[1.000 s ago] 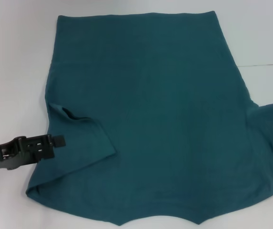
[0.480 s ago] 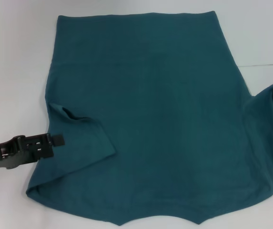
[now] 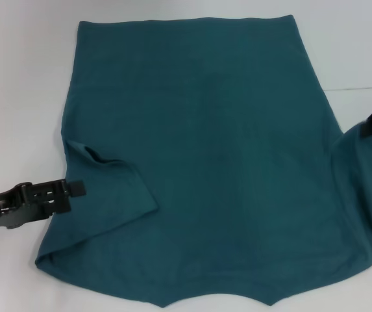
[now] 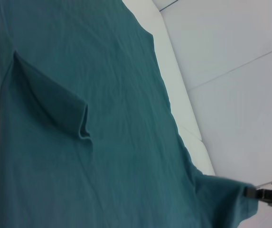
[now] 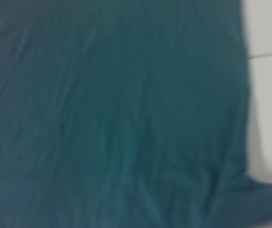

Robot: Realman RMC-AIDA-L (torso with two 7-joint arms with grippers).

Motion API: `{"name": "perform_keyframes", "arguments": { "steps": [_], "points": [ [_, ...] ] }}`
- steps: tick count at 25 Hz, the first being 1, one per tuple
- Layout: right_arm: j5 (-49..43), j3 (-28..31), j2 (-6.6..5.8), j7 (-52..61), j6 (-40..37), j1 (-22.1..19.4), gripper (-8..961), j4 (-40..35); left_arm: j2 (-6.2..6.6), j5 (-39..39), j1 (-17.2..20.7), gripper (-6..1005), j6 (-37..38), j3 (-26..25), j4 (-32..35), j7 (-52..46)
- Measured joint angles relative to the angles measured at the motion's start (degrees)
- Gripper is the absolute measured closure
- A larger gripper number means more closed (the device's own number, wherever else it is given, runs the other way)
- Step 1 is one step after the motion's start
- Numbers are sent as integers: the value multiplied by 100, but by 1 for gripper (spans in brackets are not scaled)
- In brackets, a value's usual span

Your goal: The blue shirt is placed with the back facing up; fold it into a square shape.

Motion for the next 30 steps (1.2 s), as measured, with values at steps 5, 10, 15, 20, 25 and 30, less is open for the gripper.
{"name": "perform_keyframes", "arguments": {
  "steps": [5,10,15,20,25,30],
  "points": [
    [-6,-310,99,-22,53,215,940,456,0,0,-8,264,-14,0,0,0],
    [-48,-716,174,11,147,405,940,720,-7,0,-4,264,-18,2,0,0],
    [-53,-1212,275,13,234,481,940,623,-9,0,-1,263,-19,2,-15,0],
    [-54,-1374,312,258,454,509,940,582,-14,0,0,263,-18,1,-26,0],
    [-20,-1340,335,563,551,513,940,615,-17,0,7,263,-27,1,-33,0],
    [-8,-1228,370,732,679,513,941,619,-17,0,8,264,-36,1,-27,20]
  ]
}}
